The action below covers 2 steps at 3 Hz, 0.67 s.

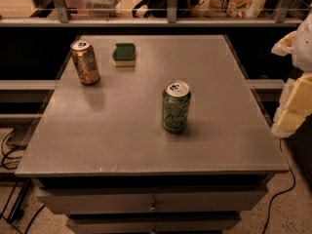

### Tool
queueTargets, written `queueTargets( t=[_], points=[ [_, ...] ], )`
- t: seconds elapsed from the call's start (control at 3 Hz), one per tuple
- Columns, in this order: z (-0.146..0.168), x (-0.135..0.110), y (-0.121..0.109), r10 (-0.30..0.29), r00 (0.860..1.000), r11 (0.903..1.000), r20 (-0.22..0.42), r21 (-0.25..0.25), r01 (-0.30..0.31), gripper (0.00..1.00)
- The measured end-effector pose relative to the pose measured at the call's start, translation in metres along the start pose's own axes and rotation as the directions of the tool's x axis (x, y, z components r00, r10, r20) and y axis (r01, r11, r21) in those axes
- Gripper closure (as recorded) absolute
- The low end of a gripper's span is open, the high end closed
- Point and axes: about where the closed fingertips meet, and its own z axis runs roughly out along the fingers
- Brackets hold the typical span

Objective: Pick green can

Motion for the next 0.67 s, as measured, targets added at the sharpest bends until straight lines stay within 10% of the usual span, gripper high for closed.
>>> queueTargets(
  t=[0.67],
  points=[
    [-0.0001,-0.0015,0.0033,-0.035,0.997,0.9994,0.073,-0.002,0.035,0.0]
  ],
)
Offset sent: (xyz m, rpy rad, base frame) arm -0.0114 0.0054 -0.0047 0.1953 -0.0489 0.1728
